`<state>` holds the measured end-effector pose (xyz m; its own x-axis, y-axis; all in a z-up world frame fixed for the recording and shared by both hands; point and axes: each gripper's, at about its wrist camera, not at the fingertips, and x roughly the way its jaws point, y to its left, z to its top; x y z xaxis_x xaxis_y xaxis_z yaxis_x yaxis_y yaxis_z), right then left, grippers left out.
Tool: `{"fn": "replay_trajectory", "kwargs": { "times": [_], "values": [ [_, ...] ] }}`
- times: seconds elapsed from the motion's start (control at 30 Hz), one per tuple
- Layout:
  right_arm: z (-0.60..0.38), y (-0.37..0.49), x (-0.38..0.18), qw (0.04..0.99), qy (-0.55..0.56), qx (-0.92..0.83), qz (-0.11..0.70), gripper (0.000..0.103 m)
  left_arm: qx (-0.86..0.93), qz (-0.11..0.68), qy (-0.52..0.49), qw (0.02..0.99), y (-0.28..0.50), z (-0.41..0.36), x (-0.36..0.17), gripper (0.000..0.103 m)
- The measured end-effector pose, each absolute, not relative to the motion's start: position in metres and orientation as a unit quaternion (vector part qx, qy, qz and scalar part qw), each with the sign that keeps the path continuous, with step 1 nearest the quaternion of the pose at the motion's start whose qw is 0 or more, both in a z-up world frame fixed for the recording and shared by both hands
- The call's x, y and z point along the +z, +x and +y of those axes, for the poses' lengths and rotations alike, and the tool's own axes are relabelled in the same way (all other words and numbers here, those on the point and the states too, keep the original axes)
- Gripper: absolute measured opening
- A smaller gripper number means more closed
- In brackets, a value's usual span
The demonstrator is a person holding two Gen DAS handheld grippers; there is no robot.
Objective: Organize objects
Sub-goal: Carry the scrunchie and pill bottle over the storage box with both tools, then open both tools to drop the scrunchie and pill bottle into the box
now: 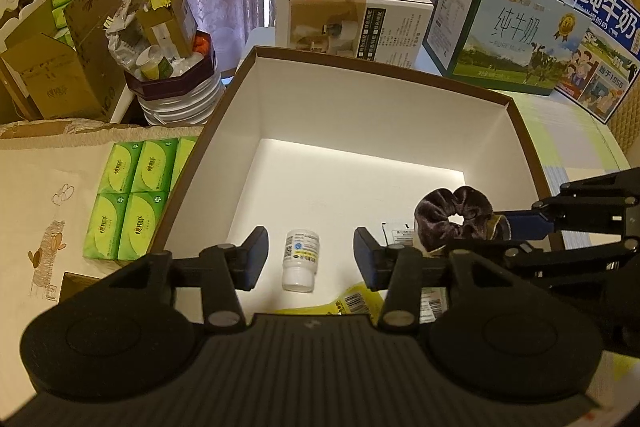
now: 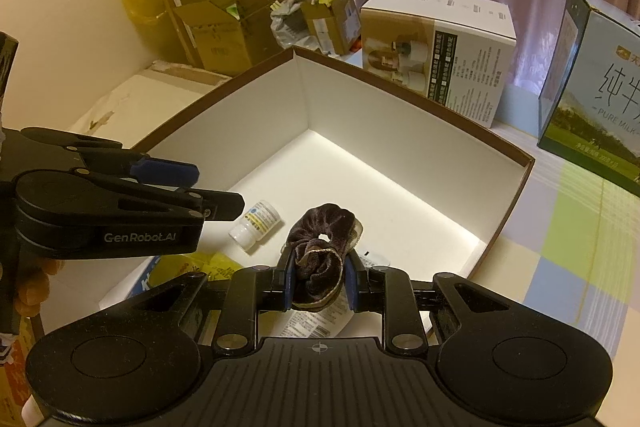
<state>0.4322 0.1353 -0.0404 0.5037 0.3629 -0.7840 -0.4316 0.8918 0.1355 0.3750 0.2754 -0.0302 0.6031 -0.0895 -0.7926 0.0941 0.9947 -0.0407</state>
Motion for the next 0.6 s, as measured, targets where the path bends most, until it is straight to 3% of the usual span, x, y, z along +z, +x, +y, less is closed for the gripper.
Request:
{"fn": "replay_trajectory", "kwargs": {
  "times": [0.33,0.4,0.47,0.6],
  "values": [
    [0.137,0.433,-0.041,0.871,-0.025,0.233,0.432,0.022,-0.044,0.441,0.002,0.896,0.372,0.279,-0.029,0.051],
    [0.137,0.432,-0.038,0.877,-0.014,0.231,0.422,0.027,-0.042,0.441,0.002,0.897,0.371,0.279,-0.028,0.052],
    [0.136,0.432,-0.036,0.883,-0.006,0.224,0.413,0.041,-0.04,0.44,0.002,0.897,0.371,0.28,-0.027,0.058],
    [0.133,0.43,-0.031,0.892,0.0,0.216,0.397,0.051,-0.034,0.437,0.002,0.899,0.367,0.28,-0.024,0.067]
  ]
}}
